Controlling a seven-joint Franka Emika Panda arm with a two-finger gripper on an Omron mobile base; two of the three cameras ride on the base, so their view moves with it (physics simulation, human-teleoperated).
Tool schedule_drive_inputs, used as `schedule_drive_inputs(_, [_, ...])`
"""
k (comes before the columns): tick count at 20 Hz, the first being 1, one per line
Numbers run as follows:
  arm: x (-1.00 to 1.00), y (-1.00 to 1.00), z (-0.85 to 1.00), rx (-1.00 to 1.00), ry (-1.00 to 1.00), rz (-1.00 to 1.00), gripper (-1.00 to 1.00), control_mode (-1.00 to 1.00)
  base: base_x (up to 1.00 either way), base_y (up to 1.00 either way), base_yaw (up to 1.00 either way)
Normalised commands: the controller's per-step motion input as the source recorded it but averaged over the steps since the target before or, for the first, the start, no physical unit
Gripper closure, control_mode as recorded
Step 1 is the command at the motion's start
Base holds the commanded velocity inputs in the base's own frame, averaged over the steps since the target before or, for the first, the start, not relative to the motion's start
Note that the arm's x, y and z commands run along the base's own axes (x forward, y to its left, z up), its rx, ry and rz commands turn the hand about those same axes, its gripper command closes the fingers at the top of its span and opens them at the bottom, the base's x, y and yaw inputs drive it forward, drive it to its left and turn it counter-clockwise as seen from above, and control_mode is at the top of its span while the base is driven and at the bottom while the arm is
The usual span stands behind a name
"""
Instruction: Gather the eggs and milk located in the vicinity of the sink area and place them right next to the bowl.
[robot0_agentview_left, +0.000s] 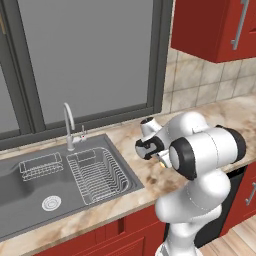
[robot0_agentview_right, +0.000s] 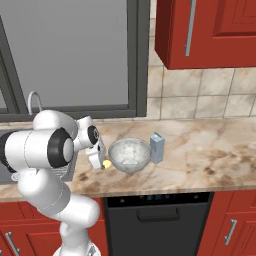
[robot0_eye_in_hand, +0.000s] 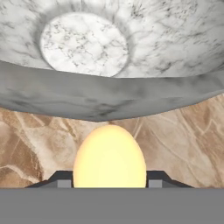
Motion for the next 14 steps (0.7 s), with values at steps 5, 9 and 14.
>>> schedule_drive_inputs(5, [0.0,0.0,0.0,0.0,0.0,0.0,-1.0,-1.0,0.0,0.0,0.0])
schedule_drive_inputs(9, [0.0,0.0,0.0,0.0,0.0,0.0,-1.0,-1.0,0.0,0.0,0.0])
schedule_drive_inputs(14, [0.0,-0.05,0.0,0.0,0.0,0.0,-1.0,-1.0,0.0,0.0,0.0])
